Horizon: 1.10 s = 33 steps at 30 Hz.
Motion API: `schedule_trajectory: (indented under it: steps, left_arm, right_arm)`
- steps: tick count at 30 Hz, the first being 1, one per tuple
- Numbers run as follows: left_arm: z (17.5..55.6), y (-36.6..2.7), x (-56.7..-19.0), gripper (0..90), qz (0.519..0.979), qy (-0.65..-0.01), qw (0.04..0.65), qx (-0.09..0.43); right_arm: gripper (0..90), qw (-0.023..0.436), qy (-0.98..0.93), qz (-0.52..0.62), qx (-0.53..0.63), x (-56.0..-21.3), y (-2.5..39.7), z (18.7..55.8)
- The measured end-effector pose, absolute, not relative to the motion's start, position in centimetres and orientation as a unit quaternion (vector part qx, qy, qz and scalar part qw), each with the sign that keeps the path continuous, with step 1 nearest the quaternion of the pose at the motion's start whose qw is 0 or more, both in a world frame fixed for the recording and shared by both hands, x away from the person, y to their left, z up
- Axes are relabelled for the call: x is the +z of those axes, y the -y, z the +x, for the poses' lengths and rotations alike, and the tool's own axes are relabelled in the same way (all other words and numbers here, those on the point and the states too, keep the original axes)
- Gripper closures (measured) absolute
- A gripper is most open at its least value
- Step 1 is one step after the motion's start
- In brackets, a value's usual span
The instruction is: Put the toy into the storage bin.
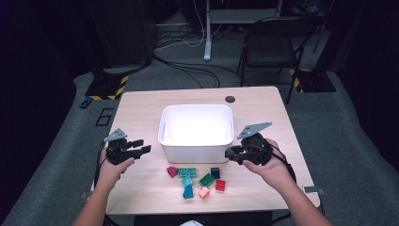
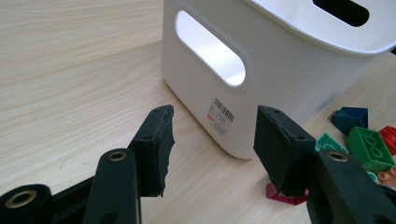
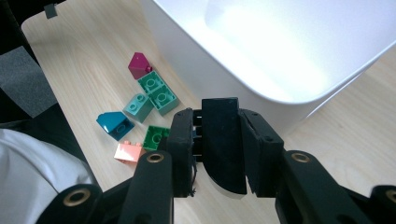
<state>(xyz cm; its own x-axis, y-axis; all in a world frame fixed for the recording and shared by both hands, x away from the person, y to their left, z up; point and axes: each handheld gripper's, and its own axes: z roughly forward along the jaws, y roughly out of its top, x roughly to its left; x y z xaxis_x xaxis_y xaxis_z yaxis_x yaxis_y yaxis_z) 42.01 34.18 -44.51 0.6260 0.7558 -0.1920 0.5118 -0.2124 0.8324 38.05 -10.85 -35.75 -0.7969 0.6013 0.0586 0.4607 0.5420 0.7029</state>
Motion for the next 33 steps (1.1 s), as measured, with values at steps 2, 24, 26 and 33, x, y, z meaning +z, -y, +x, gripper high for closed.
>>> schedule_trajectory:
  steps: [2, 24, 26, 33]
  left_arm:
    - [42.0, -34.2, -44.5, 46.8, 0.768, -0.412, 0.473, 0.129]
    - [42.0, -34.1, -44.7, 46.6, 0.767, -0.413, 0.473, 0.131]
    - [42.0, -34.1, -44.7, 46.6, 0.769, -0.412, 0.471, 0.13]
    - [42.1, -34.1, -44.8, 46.6, 0.77, -0.412, 0.469, 0.129]
  right_arm:
    - [66.9, 0.096, -0.875, 0.301, 0.368, -35.0, 10.8, 38.3]
    - [67.0, 0.124, -0.857, 0.302, 0.399, -31.4, 7.8, 42.7]
    - [67.0, 0.124, -0.858, 0.298, 0.4, -31.6, 7.3, 43.4]
    - [67.0, 0.115, -0.856, 0.293, 0.411, -32.3, 4.9, 45.1]
